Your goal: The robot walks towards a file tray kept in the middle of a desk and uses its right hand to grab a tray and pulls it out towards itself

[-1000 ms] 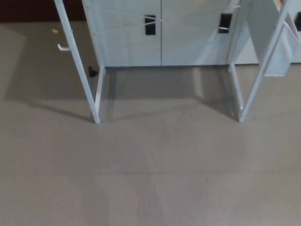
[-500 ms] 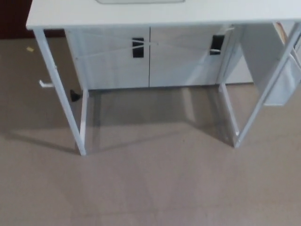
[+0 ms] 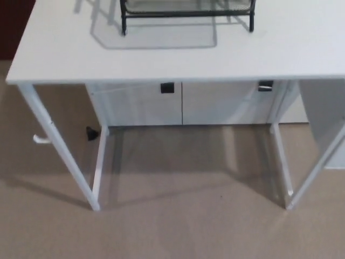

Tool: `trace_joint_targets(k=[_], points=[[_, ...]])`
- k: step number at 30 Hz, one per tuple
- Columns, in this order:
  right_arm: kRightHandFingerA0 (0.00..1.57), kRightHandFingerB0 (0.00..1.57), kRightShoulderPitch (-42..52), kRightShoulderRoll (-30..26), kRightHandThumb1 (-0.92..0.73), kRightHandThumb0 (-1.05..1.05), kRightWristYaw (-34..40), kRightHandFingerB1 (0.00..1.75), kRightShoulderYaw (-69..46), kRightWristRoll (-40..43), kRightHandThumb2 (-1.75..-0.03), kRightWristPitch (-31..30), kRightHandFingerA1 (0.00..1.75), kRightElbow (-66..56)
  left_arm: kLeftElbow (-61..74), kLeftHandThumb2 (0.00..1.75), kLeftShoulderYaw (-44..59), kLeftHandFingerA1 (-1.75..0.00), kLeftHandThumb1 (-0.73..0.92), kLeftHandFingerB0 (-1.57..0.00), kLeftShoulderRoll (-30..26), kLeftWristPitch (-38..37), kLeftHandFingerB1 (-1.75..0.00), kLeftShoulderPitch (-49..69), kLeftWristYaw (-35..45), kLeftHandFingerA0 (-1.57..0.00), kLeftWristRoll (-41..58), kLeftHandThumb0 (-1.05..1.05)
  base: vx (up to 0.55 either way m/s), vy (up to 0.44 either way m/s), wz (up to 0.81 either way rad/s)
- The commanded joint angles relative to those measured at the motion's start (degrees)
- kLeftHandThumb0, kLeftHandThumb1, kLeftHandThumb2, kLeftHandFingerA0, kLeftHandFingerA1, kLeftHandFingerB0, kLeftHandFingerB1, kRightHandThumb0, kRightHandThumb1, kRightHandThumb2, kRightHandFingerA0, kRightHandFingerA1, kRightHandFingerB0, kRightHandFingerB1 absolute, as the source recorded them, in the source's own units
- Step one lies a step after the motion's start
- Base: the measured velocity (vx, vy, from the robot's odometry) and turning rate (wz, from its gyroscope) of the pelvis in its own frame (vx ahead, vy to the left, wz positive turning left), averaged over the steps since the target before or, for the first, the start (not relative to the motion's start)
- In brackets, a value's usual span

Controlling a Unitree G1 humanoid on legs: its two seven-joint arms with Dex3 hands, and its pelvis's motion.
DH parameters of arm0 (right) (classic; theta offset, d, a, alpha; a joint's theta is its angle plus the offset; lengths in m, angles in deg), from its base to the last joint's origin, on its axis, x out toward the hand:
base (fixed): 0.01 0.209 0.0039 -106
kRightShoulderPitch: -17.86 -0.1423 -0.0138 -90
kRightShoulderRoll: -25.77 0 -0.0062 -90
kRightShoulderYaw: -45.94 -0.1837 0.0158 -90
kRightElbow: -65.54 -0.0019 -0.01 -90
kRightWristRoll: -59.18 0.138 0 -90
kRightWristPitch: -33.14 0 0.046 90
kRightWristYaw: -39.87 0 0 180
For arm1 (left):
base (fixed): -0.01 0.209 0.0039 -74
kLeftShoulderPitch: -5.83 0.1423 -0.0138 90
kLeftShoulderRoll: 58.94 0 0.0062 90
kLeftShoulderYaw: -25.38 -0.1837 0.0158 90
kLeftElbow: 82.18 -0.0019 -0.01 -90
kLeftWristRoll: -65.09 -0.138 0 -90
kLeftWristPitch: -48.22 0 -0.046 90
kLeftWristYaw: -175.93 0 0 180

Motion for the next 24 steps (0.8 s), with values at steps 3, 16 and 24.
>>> trace_joint_targets(k=[3,16,24], points=[[0.66,0.5,0.6,-0.1,-0.58,-0.28,0.8,0.5,0.2,-0.2,-0.57,1.1,0.61,0.2,-0.1,0.88,-0.3,-0.8,0.35,-0.36,-1.3,-0.5,-0.64,-0.1,-0.6,-0.53,-0.6,-0.46,0.29,0.089,-0.17],[0.65,0.49,0.7,0.2,-0.58,-0.27,1.1,0.5,0.1,0.0,-0.57,1.2,0.6,1.4,2.5,0.84,-3.9,-0.78,0.32,-0.41,0.7,2.5,-0.64,1.6,3.2,-0.59,-0.6,-0.47,0.27,0.12,0.01],[0.68,0.5,1.2,0.7,-0.57,-0.31,3.0,0.47,0.6,-1.1,-0.56,0.1,0.62,0.2,0.1,0.58,-8.0,-0.64,0.46,-0.44,2.3,4.7,-0.56,1.7,5.4,-0.49,-1.3,-0.4,0.15,-0.245,-0.02]])
